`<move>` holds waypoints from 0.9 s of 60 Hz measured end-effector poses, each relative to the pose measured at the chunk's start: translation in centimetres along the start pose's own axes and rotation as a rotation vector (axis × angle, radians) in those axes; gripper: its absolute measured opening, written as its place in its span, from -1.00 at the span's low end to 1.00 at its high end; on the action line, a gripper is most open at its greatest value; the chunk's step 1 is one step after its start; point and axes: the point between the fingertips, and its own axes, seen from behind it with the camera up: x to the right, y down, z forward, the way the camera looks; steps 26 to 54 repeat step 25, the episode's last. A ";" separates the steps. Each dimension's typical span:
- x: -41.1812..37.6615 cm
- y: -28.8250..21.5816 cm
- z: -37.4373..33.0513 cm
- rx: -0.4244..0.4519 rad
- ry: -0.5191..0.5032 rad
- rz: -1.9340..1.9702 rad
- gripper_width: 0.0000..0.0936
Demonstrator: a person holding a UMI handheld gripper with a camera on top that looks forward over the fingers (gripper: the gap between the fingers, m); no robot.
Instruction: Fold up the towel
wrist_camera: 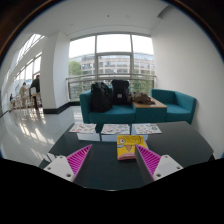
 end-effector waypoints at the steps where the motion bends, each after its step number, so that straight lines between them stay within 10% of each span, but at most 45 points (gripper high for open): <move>1: 0.0 0.0 -0.1 0.003 -0.001 -0.001 0.82; 54: -0.4 0.5 -1.1 0.001 -0.003 -0.007 0.82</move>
